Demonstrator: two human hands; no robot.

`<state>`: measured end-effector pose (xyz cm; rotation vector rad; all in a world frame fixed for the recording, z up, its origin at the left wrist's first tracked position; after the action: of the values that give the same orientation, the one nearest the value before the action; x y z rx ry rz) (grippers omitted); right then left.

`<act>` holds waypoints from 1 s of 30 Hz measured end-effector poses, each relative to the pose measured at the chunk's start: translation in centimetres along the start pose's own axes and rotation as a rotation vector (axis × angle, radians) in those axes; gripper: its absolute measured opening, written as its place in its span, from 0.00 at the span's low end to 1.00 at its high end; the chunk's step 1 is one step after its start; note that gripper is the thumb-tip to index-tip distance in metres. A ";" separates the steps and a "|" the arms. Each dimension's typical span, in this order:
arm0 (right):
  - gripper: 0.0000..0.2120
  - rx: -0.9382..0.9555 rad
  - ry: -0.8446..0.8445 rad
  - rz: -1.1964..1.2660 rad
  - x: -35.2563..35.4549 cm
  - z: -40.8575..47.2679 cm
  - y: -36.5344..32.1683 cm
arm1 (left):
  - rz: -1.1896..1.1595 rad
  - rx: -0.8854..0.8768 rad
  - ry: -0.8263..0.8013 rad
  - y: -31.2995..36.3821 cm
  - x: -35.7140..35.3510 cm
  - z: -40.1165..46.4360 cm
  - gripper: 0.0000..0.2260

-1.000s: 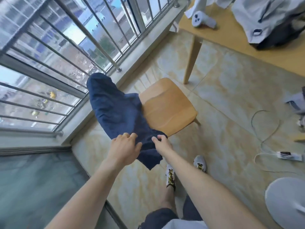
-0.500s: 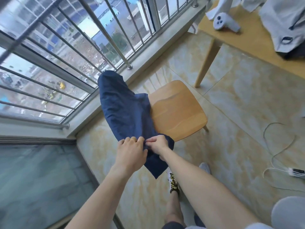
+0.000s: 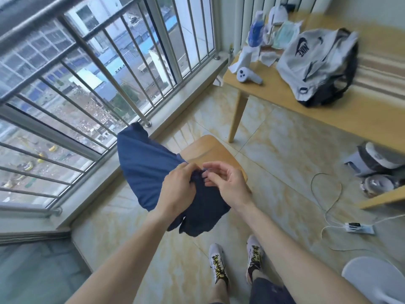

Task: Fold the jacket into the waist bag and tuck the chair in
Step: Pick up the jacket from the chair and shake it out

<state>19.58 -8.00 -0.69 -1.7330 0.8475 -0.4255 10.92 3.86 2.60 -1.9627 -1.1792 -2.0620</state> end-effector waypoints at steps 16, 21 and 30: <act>0.42 0.419 0.056 -0.439 9.8 -6.2 -22.0 | -0.700 -0.679 0.261 30.5 28.4 -2.7 0.21; 0.04 0.497 0.348 -0.324 12.9 -9.9 -30.0 | -0.574 -0.848 0.462 35.7 34.4 -3.7 0.15; 0.09 0.569 0.627 -0.263 19.1 -20.1 -41.7 | 0.110 -0.755 0.600 37.0 32.5 -2.0 0.40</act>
<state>32.90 -29.68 42.40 -1.1770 0.8176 -1.3001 22.69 -8.86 48.77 -1.3100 -0.1733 -2.9792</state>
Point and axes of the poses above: each hand's wrist, its own z-axis towards the middle knuckle, its own x-axis out of the back of the hand, y = z × x, the point moved 6 cm from there along z, towards the middle knuckle
